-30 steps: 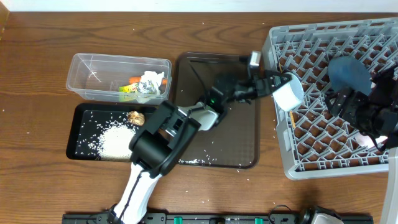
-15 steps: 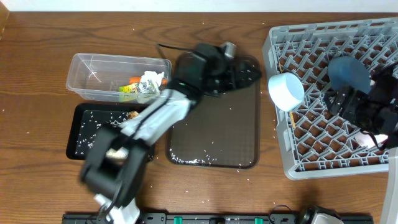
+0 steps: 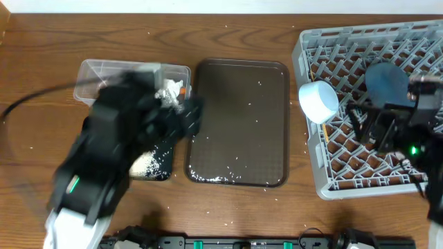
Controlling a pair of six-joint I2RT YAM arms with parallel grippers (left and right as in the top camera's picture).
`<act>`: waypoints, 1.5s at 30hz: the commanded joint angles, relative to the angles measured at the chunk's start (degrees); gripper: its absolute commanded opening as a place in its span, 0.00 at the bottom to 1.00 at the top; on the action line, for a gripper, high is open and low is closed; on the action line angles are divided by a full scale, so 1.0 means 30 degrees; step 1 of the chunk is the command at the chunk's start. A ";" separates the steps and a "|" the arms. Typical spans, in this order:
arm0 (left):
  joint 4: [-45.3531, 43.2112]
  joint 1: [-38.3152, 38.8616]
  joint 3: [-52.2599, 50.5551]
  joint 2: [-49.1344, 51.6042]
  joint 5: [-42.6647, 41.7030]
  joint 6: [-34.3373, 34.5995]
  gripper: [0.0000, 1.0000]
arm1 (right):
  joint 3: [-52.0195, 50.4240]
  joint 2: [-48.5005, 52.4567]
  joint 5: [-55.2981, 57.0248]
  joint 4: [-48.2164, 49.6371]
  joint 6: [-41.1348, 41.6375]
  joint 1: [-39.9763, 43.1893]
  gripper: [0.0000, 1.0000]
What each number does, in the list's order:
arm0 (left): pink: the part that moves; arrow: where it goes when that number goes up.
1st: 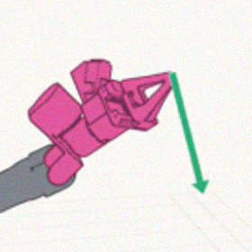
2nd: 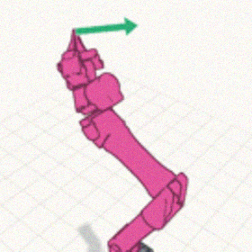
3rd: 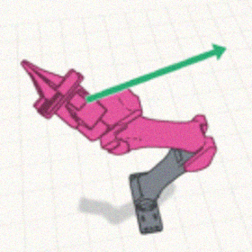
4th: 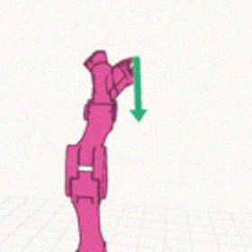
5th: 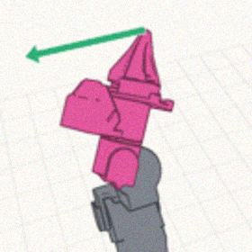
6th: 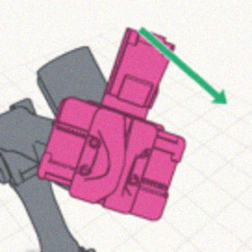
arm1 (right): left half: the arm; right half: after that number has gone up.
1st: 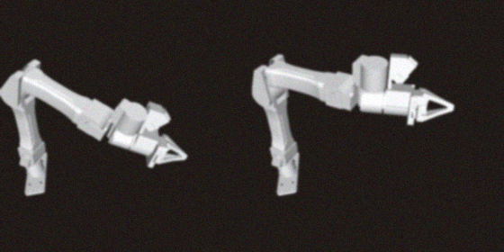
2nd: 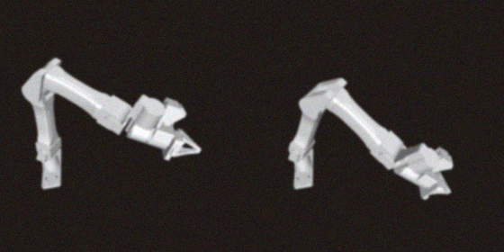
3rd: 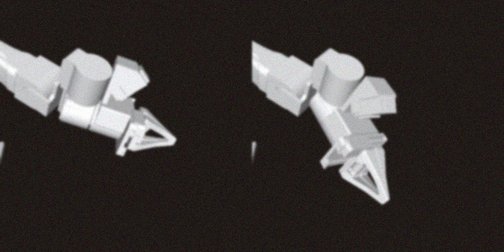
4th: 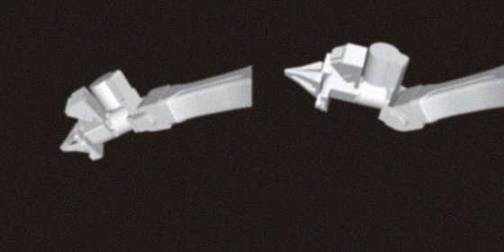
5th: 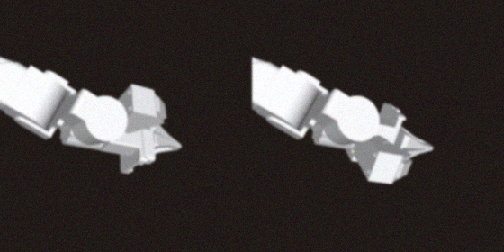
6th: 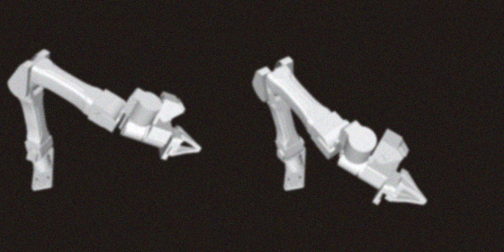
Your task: Sort waste into correct bins and load items into the dishwasher rack
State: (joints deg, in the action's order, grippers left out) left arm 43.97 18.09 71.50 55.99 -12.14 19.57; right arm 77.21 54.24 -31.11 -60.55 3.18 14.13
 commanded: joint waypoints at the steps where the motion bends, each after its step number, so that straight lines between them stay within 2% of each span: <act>1: 0.1712 -0.0117 0.0102 -0.2273 0.5304 -0.1450 0.98 | 0.0226 -0.1494 -0.0583 -0.0102 -0.1086 -0.0437 0.89; 2: 0.2382 -0.0117 0.0102 -0.2929 0.6098 -0.1457 0.98 | 0.0226 -0.1821 -0.0583 -0.0197 -0.1078 -0.0459 0.98; 6: 0.4546 -0.0117 0.0102 -0.4444 0.8845 -0.1450 0.98 | 0.0226 -0.2878 -0.0648 -0.0736 -0.0867 -0.0459 0.99; 20: 0.5421 -0.0117 0.0080 -0.4976 0.8925 -0.1435 0.98 | 0.0226 -0.3366 -0.0634 -0.1188 -0.0459 -0.0452 0.99; 23: 0.5421 -0.0117 0.0080 -0.4976 0.8925 -0.1443 0.98 | 0.0226 -0.3366 0.0226 -0.2353 -0.0546 -0.0452 0.99; 26: 0.5421 -0.0117 0.0080 -0.4969 0.8925 -0.1443 0.98 | 0.0219 -0.3366 0.1610 -0.2834 -0.1421 -0.0546 0.99; 30: 0.5421 -0.0117 0.0080 -0.4969 0.8925 -0.1443 0.98 | -0.0554 -0.4051 0.1727 -0.1413 -0.5202 -0.2288 0.99; 32: 0.5421 -0.0117 0.0080 -0.4969 0.8925 -0.1443 0.98 | -0.1537 -0.4670 0.1719 0.0146 -0.6317 -0.2900 0.99; 37: 0.5421 -0.0117 0.0080 -0.4969 0.8925 -0.1443 0.98 | -0.6448 -0.7322 0.1741 0.4823 -0.6375 -0.3461 0.99; 45: 0.5421 -0.0117 0.0080 -0.4969 0.8925 -0.1435 0.98 | -1.5591 -1.2509 0.1719 0.9056 -0.6360 -0.3490 0.99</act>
State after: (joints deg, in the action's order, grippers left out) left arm 60.12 18.04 71.55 41.08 13.93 16.21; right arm 36.77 20.91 -26.06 -35.38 -14.81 4.03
